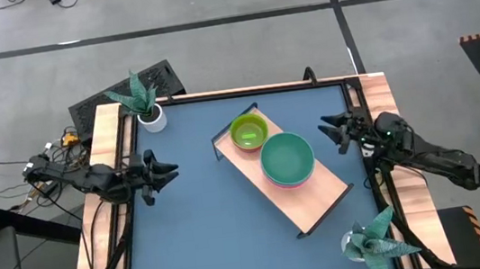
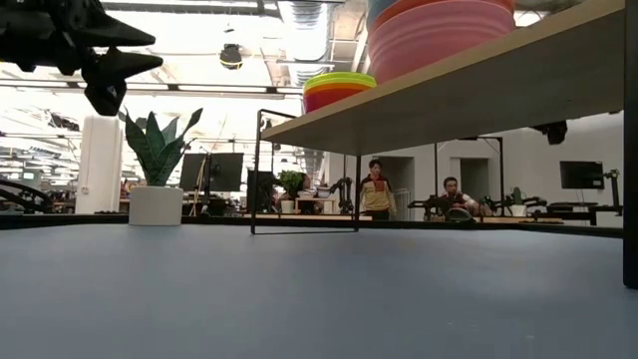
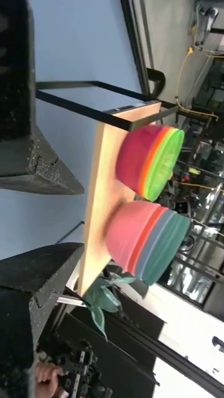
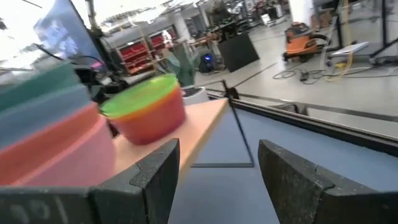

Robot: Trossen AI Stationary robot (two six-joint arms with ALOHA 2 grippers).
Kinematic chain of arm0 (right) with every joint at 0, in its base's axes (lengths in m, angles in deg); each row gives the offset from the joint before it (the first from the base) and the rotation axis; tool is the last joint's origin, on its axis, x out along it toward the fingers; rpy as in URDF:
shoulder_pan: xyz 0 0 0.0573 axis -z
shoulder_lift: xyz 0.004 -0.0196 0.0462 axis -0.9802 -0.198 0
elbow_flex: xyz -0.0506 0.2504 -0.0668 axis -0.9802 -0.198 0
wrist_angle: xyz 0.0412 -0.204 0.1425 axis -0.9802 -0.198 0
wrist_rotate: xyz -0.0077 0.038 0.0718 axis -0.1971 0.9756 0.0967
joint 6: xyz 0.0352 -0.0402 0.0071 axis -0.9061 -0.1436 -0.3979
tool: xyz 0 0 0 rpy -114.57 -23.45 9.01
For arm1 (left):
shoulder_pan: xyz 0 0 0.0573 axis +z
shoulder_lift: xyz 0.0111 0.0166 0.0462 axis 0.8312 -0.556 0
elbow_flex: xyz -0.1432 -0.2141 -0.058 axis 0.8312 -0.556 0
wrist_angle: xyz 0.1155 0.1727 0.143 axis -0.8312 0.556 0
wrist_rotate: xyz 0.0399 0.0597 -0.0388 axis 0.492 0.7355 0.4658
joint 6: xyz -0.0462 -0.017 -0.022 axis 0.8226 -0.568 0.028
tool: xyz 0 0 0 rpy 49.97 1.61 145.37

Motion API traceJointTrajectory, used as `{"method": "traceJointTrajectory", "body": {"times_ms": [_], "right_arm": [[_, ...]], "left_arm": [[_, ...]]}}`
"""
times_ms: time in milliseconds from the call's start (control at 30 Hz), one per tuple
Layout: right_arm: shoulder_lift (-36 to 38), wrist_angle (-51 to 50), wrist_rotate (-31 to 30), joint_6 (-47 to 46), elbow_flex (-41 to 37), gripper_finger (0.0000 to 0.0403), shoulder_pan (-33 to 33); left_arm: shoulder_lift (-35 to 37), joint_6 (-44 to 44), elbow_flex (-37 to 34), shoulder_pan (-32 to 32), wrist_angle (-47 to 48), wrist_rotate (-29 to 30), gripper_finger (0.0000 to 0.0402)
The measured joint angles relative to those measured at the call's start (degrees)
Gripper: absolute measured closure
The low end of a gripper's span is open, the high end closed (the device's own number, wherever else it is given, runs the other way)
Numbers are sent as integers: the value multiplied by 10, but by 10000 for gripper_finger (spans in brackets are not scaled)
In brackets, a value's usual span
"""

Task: Place and stack bowls onto a shelf
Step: Return to Home Position

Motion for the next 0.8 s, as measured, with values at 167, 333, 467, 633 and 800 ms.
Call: {"method": "traceJointTrajectory", "body": {"times_ms": [167, 333, 467, 633, 800], "right_arm": [[0, 25, -8, 11, -33, 158, 0], [-2, 84, 3, 21, -67, 158, -1], [0, 82, 4, 44, -67, 158, -7], [-6, 79, 6, 46, -67, 158, -10], [-5, 78, 6, 46, -68, 158, -20]], "left_arm": [[0, -5, 0, 0, 24, 2, 283], [0, 9, 0, 0, 61, 3, 283], [0, 20, 0, 0, 89, 5, 283], [4, 32, -55, 0, 30, 9, 283], [1, 35, -72, 0, 12, 5, 283]]}}
